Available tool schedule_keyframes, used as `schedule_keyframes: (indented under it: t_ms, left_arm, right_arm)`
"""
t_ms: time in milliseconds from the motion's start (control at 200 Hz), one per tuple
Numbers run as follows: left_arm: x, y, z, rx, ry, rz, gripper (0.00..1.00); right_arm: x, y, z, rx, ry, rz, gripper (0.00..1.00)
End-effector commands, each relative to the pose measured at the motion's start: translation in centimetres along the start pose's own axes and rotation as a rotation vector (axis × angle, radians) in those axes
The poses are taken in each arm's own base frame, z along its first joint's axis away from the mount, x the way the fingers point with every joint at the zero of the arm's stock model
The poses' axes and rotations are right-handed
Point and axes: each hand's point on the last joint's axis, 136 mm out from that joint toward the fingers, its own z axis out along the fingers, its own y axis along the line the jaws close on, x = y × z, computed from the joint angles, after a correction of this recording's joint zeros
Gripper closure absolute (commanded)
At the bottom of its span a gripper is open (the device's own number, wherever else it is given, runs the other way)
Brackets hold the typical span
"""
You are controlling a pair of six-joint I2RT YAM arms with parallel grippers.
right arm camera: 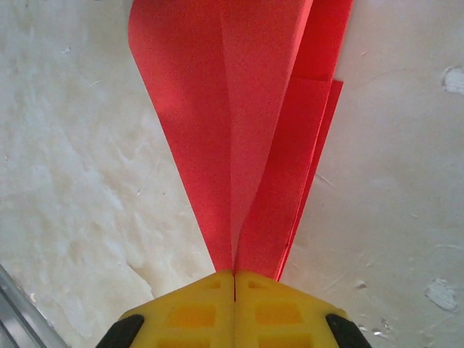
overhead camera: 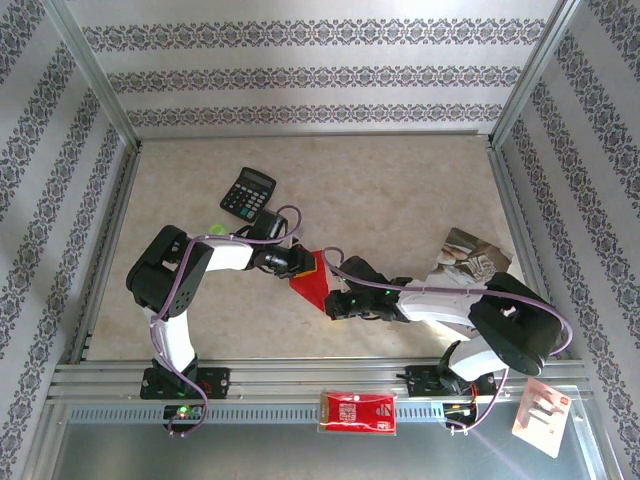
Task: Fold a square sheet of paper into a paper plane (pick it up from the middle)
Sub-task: Fourth fold the wing at the center of the table.
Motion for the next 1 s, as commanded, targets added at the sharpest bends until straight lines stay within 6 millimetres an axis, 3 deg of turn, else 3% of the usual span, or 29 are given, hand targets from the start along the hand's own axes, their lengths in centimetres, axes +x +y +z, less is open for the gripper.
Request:
schedule_keyframes:
  t_ms: [0, 525, 824, 994]
  left_arm:
    - [0.0, 3.0, 0.4, -0.091, 0.0, -0.025, 0.79]
    - [0.0, 3.9, 0.7, -0.119, 0.008, -0.023, 0.79]
    - [0.0, 3.9, 0.7, -0.118, 0.011, -0.023, 0.79]
    - [0.1, 3.9, 0.8, -0.115, 0.015, -0.027, 0.79]
  right_arm:
    - [-0.6, 0.5, 0.2, -0.064, -0.014, 0.032, 0.96]
    - [-1.4, 1.1, 0.3, -0.269, -0.009, 0.193, 0.98]
    - [-0.7, -0.1, -0.4, -0.109, -0.02, 0.069, 0.83]
    - [-0.2, 0.0, -0.4, -0.035, -0.01, 0.003, 0.81]
